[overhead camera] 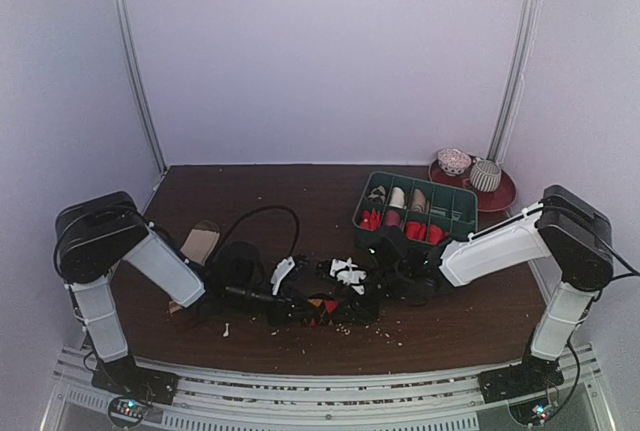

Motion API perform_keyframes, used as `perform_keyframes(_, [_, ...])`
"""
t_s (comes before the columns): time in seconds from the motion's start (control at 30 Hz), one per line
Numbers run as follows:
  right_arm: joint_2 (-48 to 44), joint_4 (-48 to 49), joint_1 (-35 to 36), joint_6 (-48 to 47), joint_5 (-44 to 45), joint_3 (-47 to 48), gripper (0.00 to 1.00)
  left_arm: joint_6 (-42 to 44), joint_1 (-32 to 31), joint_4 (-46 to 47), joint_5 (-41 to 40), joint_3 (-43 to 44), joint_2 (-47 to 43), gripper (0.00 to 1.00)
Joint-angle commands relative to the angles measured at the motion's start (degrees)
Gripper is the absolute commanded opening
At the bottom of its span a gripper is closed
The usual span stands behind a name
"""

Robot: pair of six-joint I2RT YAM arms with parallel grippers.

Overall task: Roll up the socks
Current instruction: Roll a pair of socks at the center of the board.

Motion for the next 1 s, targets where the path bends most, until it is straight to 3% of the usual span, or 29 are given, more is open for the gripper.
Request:
perform_keyframes(0.0, [2.15,1.08,0.49,1.14,-2.73,0.83,0.5,1.23,0.19,-18.06,-5.24,-2.76,5.89,0.0])
perform_keyframes(0.13, [4.46,-2.45,0.44,2.89,-6.01,3.33,0.27,1.1,0.19,-17.87,-4.62,-2.84,6.05,0.0])
perform_keyframes(0.37, [11.07,-11.82,-1.12,13.38,-14.48,7.03,0.13,2.26,0.19,-17.79,-3.75,-2.89,4.29,0.0])
perform_keyframes(0.5, [13.47,-21.01,-1.28,15.03,-17.32,9.21,0.12,3.81,0.18,-16.52,-3.63,-2.59,3.28,0.05])
perform_keyframes(0.67, [16.12,-26.22,-1.69,15.09,-17.42,10.69,0.11,5.67,0.19,-8.92,-1.51,-4.6,0.51,0.36])
perform_keyframes(0.77, [17.62,-27.49,-2.17,15.18,-18.65,11.7,0.11,7.94,0.19,-3.12,-0.28,-6.35,-2.03,0.47])
perform_keyframes(0.97, [20.18,-32.23,-2.94,12.74,-18.94,14.72,0.11,11.77,0.19,-0.74,1.35,-4.47,-1.51,0.48])
